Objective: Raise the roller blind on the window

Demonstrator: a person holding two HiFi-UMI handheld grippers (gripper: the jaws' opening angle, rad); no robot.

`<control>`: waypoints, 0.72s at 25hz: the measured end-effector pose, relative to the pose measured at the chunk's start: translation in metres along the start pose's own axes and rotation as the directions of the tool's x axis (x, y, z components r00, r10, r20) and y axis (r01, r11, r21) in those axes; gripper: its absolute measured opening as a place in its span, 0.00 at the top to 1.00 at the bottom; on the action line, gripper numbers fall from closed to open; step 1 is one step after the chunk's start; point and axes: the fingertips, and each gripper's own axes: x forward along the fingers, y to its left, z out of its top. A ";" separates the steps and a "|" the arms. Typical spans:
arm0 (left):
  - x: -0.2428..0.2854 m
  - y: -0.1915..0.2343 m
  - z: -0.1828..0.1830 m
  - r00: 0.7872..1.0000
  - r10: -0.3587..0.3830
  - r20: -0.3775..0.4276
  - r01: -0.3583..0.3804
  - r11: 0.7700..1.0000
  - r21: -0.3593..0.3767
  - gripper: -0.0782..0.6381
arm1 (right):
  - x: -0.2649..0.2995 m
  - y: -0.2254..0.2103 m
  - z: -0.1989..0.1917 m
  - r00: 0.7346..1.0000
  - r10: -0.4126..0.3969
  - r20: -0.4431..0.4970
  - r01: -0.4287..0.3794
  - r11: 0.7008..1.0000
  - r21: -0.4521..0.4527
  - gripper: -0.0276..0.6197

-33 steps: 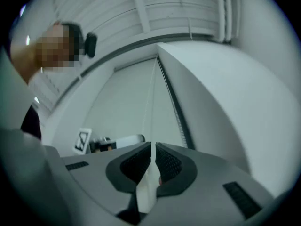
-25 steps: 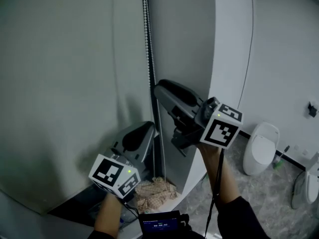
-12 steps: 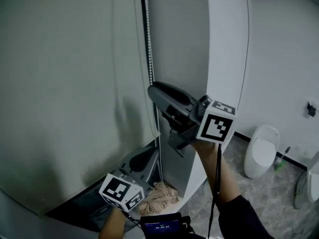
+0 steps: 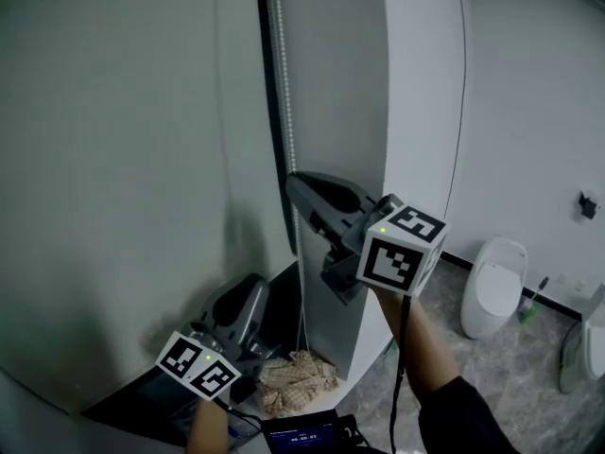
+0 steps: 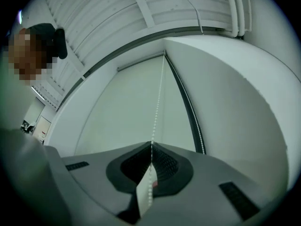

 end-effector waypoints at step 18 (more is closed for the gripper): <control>0.073 0.010 0.004 0.993 -0.072 -0.094 0.081 0.992 0.098 0.71 | -0.086 0.009 -0.274 0.958 -0.075 -0.278 0.099 0.992 0.073 0.94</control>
